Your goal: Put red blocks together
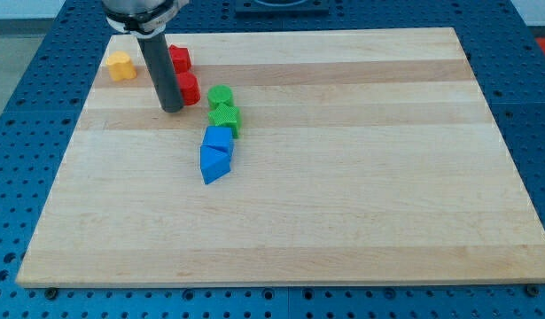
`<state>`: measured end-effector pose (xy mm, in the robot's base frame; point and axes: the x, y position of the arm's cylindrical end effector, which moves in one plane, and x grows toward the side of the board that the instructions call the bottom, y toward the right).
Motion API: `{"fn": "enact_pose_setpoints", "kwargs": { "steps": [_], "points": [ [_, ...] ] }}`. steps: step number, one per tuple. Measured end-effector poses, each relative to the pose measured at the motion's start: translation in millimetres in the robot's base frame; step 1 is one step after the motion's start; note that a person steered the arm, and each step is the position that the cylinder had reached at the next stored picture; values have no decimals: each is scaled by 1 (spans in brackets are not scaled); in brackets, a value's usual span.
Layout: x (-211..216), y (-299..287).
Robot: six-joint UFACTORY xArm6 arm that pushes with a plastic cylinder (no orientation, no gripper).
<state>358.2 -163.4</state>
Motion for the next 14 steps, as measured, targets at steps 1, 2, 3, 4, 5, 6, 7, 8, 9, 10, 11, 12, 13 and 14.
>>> {"fn": "enact_pose_setpoints", "kwargs": {
  "steps": [1,2,3,4,5,6,7,8,9,10,11,12,13,14],
  "points": [
    [-17,7],
    [-35,9],
    [-45,15],
    [-55,22],
    [-55,39],
    [-56,71],
    [-62,98],
    [-85,111],
    [-96,112],
    [-96,110],
    [-96,109],
    [-96,101],
    [-96,87],
    [-96,78]
  ]
}}
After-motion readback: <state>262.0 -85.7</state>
